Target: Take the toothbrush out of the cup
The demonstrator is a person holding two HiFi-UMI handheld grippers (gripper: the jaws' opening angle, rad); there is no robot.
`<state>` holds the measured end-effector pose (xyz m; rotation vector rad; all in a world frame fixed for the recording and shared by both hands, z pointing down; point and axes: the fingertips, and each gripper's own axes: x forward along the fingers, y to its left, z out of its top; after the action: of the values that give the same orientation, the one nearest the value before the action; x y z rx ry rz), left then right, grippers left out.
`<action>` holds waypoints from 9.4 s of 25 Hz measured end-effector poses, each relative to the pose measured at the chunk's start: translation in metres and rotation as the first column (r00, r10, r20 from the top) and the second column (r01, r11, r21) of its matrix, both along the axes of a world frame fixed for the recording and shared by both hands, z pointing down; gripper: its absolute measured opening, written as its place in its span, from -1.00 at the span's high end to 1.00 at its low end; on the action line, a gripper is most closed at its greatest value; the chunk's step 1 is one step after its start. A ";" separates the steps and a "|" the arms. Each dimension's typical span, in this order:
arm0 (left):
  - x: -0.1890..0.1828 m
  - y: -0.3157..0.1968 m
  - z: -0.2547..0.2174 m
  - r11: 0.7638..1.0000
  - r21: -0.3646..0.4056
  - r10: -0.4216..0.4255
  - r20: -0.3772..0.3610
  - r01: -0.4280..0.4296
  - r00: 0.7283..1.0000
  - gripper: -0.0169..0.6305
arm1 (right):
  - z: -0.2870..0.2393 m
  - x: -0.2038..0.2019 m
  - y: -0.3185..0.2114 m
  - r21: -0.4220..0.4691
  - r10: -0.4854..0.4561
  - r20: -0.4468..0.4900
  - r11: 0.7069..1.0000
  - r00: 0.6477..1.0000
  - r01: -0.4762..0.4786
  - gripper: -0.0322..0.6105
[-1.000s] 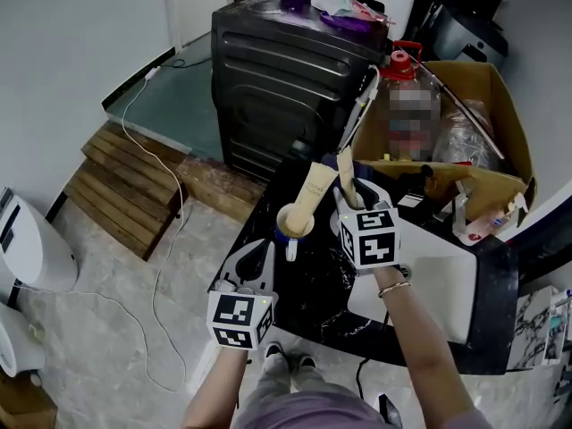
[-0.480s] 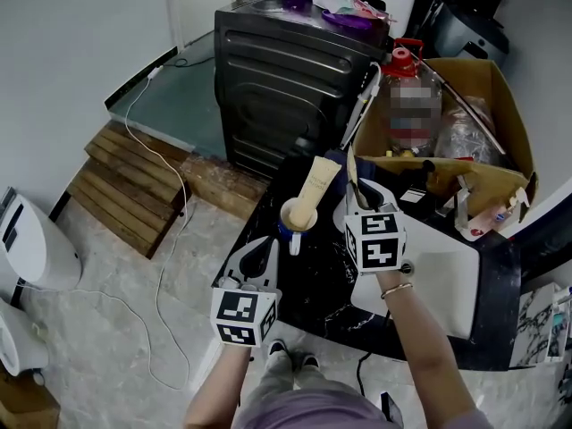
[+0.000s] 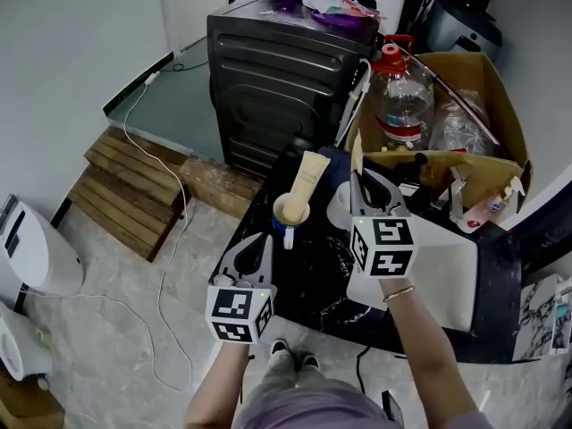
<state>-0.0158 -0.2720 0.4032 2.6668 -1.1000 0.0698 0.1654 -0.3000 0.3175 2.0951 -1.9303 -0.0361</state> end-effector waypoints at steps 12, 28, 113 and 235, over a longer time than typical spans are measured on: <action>0.007 0.010 -0.014 0.999 0.031 -0.028 0.005 0.028 1.000 0.95 | -0.063 0.017 0.047 0.227 -0.043 0.131 0.974 0.990 0.012 0.80; -0.001 0.045 -0.020 0.994 0.051 -0.100 0.042 0.098 0.994 0.95 | -0.098 0.014 0.121 0.348 -0.175 0.191 0.932 0.966 0.100 0.80; -0.108 0.051 0.015 0.919 -0.033 -0.390 0.076 0.393 0.918 0.95 | 0.069 -0.151 0.077 -0.052 -0.540 0.324 0.809 0.777 0.585 0.53; -0.136 0.051 0.055 0.871 -0.115 -0.474 0.070 0.479 0.878 0.94 | 0.128 -0.191 0.081 -0.308 -0.654 -0.273 0.754 0.705 0.580 0.66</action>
<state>-0.1517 -0.2213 0.4582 2.2158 -1.6727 0.0962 -0.0253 -0.2190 0.4450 1.1152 -2.1852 -0.3366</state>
